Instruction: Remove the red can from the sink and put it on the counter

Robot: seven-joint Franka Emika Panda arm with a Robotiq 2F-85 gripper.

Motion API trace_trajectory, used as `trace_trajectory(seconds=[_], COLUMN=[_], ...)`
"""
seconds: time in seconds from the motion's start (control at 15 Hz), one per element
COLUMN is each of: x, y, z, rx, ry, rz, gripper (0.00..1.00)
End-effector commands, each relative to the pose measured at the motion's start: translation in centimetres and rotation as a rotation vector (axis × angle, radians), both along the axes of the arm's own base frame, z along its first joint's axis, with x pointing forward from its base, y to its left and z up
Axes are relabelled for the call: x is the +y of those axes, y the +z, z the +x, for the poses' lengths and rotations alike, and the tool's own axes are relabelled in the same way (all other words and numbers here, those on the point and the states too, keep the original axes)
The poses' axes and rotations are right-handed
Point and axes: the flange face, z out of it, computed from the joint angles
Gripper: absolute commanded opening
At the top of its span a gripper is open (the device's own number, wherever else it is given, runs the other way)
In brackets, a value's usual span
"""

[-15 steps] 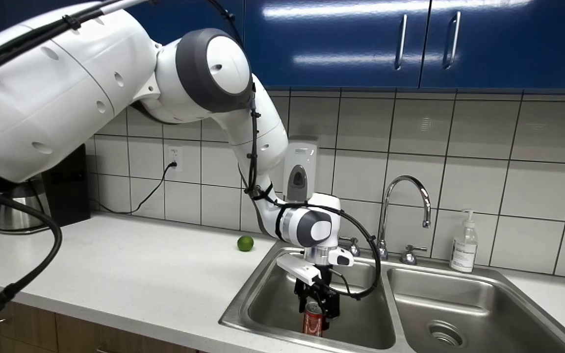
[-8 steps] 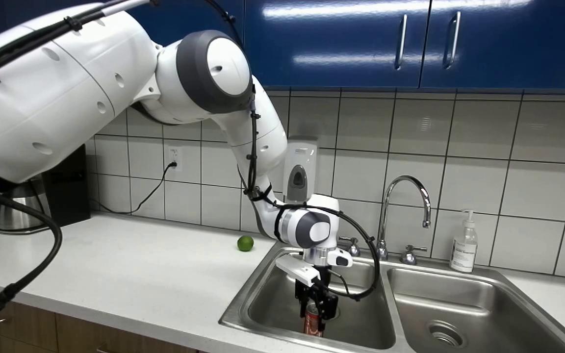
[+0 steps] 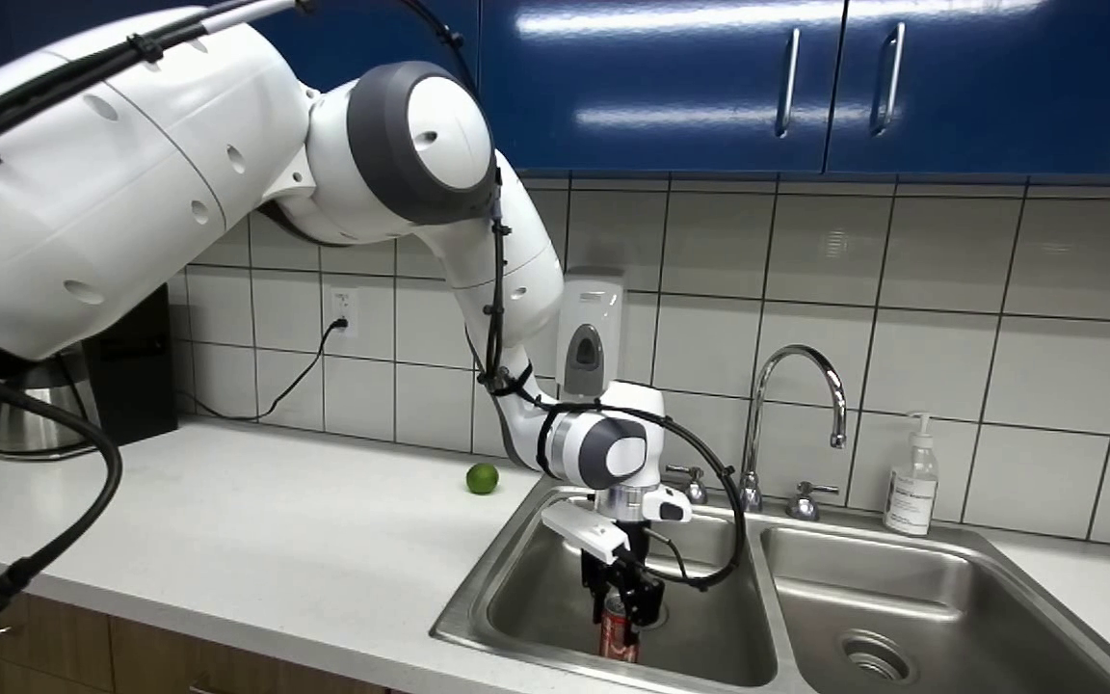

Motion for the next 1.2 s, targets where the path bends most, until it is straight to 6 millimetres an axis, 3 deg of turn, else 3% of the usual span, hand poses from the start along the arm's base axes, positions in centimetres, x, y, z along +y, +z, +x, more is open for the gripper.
trace_trajectory(seconds=[0.0, 0.53, 1.13], x=[0.0, 0.4, 1.9], y=[0.1, 4.1, 9.4], z=[0.2, -0.2, -2.0], rx=[-0.017, -0.042, -0.032], ry=[0.023, 0.029, 0.124], rz=[0.001, -0.032, -0.062], gripper=[0.38, 0.38, 0.38])
